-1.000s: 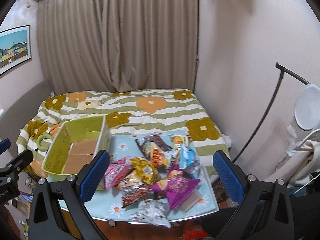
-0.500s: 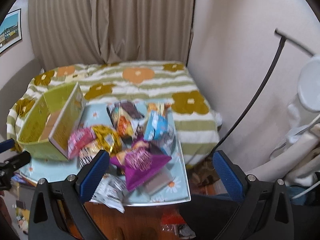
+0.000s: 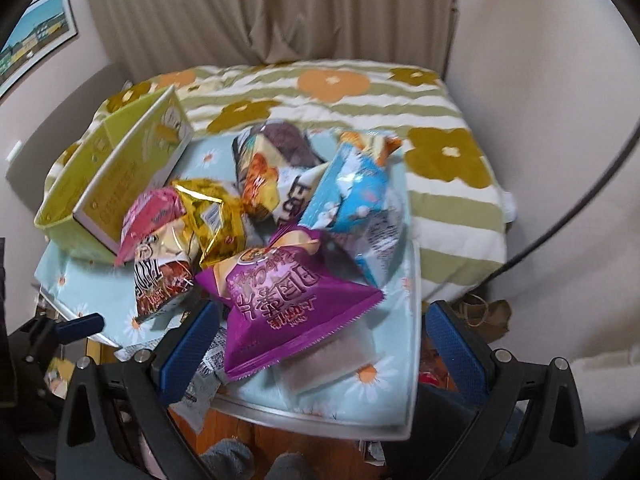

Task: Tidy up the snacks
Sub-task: 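Grasp the white printed bag with the left tool while the right tool grasps the purple bag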

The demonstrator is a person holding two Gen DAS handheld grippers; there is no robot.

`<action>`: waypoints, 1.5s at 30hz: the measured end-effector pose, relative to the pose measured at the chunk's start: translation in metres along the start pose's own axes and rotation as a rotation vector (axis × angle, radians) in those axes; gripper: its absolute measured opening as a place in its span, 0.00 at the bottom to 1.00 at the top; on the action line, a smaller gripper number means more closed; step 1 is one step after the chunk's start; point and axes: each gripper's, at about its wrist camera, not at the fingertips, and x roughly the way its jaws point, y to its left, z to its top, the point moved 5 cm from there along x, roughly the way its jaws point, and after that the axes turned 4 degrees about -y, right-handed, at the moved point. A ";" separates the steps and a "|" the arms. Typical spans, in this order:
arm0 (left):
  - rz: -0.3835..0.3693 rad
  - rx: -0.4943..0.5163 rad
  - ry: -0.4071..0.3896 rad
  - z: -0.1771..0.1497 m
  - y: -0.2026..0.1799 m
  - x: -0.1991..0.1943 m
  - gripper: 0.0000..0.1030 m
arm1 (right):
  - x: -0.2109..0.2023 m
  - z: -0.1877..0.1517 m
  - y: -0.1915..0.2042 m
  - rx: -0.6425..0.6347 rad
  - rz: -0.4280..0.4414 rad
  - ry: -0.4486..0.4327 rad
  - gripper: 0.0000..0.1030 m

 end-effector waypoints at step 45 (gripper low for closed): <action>-0.156 -0.106 0.187 -0.007 0.057 0.090 0.71 | 0.071 -0.002 0.047 -0.209 0.193 0.102 0.68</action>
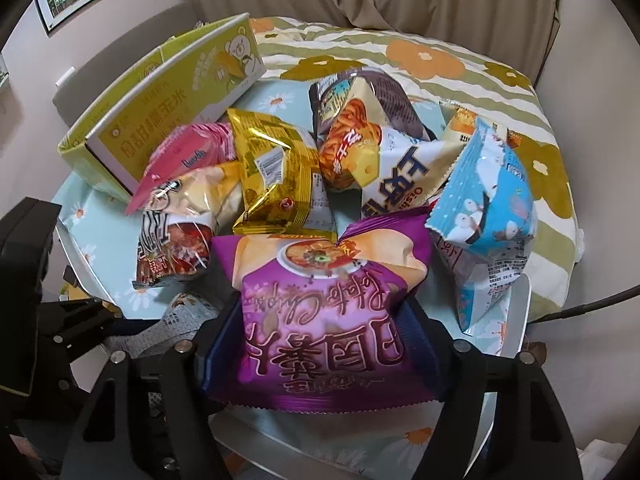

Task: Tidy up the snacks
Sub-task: 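Grasp the white printed bag with the left tool while the right tool grasps the purple bag, then carry the white bag into the green box and open the left tool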

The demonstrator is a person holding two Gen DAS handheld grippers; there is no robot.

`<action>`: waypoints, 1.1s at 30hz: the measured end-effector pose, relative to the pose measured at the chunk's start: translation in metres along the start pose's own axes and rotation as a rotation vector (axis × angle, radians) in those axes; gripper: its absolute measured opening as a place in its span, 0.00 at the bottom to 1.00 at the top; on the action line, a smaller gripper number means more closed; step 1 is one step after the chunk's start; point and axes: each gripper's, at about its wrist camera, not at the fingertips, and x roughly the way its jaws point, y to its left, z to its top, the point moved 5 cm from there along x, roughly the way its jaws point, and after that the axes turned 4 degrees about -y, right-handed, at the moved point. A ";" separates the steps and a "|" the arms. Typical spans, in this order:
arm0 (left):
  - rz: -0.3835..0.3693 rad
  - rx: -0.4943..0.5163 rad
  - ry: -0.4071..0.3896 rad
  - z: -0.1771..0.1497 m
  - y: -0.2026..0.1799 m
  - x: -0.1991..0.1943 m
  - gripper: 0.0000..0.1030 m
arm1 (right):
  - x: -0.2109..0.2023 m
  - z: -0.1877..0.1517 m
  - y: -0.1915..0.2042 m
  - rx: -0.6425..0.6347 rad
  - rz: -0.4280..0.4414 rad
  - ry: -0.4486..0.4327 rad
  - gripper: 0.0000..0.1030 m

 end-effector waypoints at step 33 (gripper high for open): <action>-0.064 -0.016 -0.238 0.028 0.060 -0.103 0.71 | -0.129 0.045 0.026 -0.010 0.005 -0.222 0.67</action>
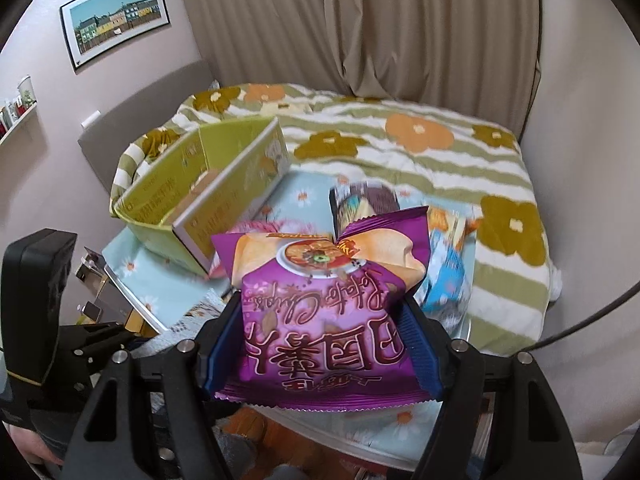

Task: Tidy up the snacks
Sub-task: 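Carry the white bag into the green box and open the left tool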

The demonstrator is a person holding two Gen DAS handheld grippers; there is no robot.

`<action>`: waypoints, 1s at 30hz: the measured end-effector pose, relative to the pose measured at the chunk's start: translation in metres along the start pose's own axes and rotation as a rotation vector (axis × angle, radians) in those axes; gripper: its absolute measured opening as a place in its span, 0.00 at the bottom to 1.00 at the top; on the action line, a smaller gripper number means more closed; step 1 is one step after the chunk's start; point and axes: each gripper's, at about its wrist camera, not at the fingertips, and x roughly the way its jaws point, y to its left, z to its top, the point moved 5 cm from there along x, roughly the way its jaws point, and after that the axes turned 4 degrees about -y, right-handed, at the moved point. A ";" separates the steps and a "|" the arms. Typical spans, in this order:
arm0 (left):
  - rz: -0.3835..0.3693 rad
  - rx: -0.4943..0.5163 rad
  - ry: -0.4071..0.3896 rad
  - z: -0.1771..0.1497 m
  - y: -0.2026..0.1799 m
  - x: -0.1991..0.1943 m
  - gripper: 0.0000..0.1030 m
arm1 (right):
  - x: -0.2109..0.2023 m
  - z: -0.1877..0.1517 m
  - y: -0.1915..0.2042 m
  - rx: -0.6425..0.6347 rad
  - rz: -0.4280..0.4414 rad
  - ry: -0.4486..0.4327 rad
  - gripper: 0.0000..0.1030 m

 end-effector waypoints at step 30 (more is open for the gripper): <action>0.110 -0.036 -0.171 0.257 0.295 -0.039 0.71 | 0.169 0.189 0.138 0.079 -0.014 -0.031 0.67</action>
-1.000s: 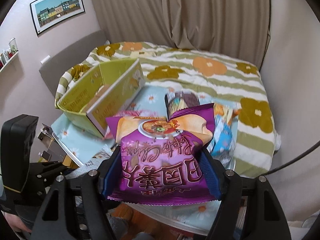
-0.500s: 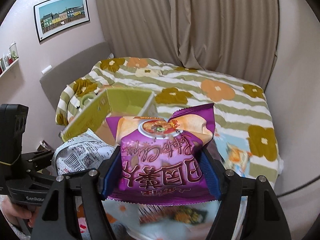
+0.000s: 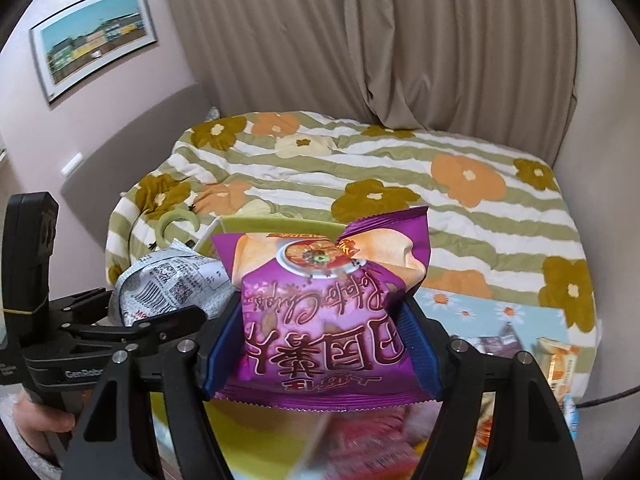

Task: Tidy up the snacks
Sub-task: 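Carry the white bag into the green box and open the left tool, then lower the purple bag into the green box and open the right tool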

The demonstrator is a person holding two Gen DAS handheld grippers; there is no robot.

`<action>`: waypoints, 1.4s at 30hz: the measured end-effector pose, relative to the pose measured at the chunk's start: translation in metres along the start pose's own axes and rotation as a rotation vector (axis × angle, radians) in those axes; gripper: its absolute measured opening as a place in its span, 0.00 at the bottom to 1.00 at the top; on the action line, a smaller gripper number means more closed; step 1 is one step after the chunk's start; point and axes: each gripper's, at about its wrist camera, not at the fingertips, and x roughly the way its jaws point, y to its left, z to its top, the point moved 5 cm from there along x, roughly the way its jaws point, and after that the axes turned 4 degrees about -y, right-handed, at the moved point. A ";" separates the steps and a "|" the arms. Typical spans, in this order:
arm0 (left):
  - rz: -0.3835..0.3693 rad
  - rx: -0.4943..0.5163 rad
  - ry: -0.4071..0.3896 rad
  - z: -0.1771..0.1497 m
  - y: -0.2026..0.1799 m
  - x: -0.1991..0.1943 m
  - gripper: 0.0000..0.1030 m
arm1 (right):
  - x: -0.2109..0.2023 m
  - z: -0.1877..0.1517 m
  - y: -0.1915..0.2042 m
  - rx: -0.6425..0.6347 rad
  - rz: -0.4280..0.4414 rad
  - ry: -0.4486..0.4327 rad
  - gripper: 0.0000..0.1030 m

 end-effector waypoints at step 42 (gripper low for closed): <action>0.202 0.011 0.072 -0.012 0.082 0.040 0.91 | 0.143 0.021 0.046 -0.009 0.033 0.192 0.92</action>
